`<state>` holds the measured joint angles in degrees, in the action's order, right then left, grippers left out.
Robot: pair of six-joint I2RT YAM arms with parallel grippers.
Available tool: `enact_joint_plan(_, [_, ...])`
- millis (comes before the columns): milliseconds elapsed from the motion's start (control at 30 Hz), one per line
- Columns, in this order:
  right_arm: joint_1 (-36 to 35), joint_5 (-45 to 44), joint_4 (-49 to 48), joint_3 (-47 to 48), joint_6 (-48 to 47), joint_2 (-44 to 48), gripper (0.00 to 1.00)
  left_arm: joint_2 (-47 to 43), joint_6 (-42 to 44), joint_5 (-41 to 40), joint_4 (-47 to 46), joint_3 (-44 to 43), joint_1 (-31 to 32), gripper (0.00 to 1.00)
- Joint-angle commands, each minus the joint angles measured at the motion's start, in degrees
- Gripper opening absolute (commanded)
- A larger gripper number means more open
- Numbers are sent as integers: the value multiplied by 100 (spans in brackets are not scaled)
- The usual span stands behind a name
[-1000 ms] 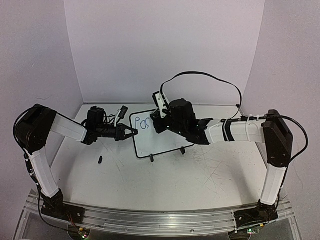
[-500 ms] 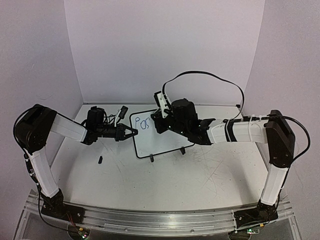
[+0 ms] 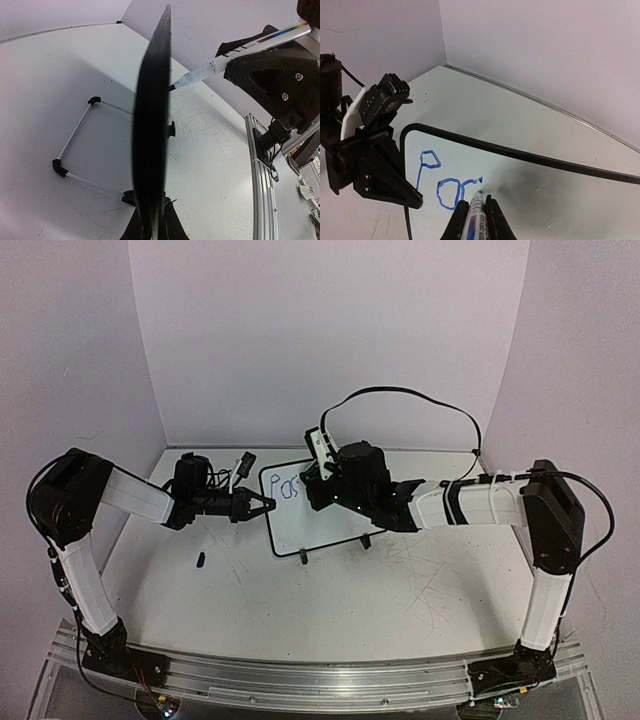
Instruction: Write a sentence on the whiteboard
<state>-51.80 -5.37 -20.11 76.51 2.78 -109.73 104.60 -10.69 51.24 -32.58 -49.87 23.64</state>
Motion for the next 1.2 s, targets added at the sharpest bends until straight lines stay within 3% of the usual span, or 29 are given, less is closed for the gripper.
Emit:
enact_joint_plan(0, [-1, -195, -107, 195, -49, -50, 0, -168, 234, -510, 198, -120, -44, 0])
enact_joint_plan(867, [-68, -163, 26, -262, 163, 62, 0, -150, 234, -501, 231, -154, -43, 0])
enact_joint_plan(1167, [-47, -48, -26, -175, 211, 623, 0, -133, 234, -491, 234, -173, -44, 0])
